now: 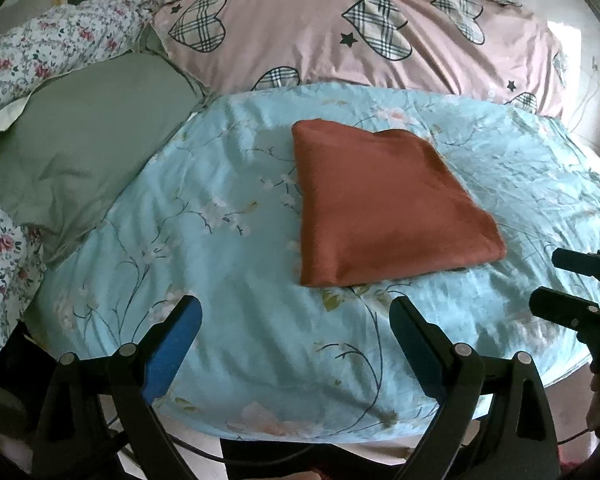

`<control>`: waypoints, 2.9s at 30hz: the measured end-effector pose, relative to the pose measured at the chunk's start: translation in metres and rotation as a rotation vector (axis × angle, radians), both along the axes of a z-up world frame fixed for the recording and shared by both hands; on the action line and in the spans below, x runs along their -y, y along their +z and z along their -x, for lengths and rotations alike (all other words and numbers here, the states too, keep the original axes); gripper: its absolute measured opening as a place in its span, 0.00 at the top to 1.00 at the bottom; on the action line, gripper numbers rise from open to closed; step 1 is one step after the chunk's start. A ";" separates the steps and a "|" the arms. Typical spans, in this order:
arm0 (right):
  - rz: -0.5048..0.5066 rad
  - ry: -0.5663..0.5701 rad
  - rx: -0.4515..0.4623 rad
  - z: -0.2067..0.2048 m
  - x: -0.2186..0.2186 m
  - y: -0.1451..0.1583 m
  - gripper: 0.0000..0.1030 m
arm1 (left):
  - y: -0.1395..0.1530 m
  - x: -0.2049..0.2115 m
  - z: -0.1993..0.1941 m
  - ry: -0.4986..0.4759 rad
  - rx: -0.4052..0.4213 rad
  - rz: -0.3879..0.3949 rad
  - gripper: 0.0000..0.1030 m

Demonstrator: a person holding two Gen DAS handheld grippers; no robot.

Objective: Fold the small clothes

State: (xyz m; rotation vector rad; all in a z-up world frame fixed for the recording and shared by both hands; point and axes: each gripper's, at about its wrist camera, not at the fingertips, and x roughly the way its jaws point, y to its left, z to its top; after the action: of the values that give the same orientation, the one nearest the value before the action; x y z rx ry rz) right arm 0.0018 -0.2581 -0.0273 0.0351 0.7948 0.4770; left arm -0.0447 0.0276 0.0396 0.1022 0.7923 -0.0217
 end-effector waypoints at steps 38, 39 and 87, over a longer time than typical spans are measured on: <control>-0.006 0.004 0.038 -0.016 0.003 0.016 0.00 | 0.009 0.003 -0.013 -0.026 0.022 0.009 0.04; -0.006 0.003 0.037 -0.016 0.004 0.015 0.00 | 0.010 0.003 -0.013 -0.027 0.022 0.010 0.04; 0.010 0.005 -0.008 -0.021 0.006 0.002 0.00 | 0.000 0.009 -0.017 -0.038 -0.007 0.009 0.04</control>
State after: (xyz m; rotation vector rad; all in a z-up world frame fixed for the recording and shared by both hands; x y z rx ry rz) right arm 0.0224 -0.2639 -0.0250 0.0257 0.8051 0.4777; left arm -0.0272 0.0190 0.0399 0.1085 0.7967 -0.0616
